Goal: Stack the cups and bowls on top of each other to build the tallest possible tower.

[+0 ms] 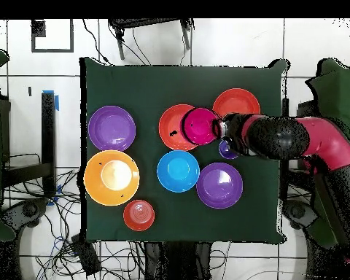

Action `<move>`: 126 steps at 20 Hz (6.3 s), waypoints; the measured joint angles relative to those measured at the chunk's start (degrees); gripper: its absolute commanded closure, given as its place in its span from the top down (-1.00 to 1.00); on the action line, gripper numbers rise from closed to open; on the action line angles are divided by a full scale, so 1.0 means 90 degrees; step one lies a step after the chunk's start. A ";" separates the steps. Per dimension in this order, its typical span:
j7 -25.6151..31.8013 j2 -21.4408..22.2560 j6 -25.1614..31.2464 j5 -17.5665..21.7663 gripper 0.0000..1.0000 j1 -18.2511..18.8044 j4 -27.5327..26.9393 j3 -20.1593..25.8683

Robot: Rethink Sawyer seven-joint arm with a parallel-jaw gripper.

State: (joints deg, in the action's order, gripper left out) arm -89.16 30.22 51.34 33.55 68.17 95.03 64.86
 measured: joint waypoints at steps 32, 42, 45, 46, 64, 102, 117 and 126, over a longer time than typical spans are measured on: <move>0.2585 -0.0708 0.1632 0.0001 -1.00 -0.0265 -0.1940 -0.0001; 0.3167 -0.0807 0.1781 0.0001 -1.00 -0.0332 -0.2286 -0.0002; 0.3251 -0.0807 0.1781 0.0001 -1.00 -0.0316 -0.2286 -0.0002; 0.3263 -0.0807 0.1782 0.0001 -1.00 -0.0309 -0.2286 -0.0002; 0.3347 -0.0800 0.1781 0.0059 -1.00 0.0120 -0.2116 -0.0063; 0.3510 -0.1141 0.1779 0.0063 -1.00 0.0603 -0.1151 -0.0065; 0.3510 -0.1408 0.1778 0.0116 -1.00 0.0644 -0.1153 -0.0065; 0.3531 -0.1498 0.1778 0.0166 -1.00 0.0667 -0.1155 -0.0064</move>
State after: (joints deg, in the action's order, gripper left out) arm -57.38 16.74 67.34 35.05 74.17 84.64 64.28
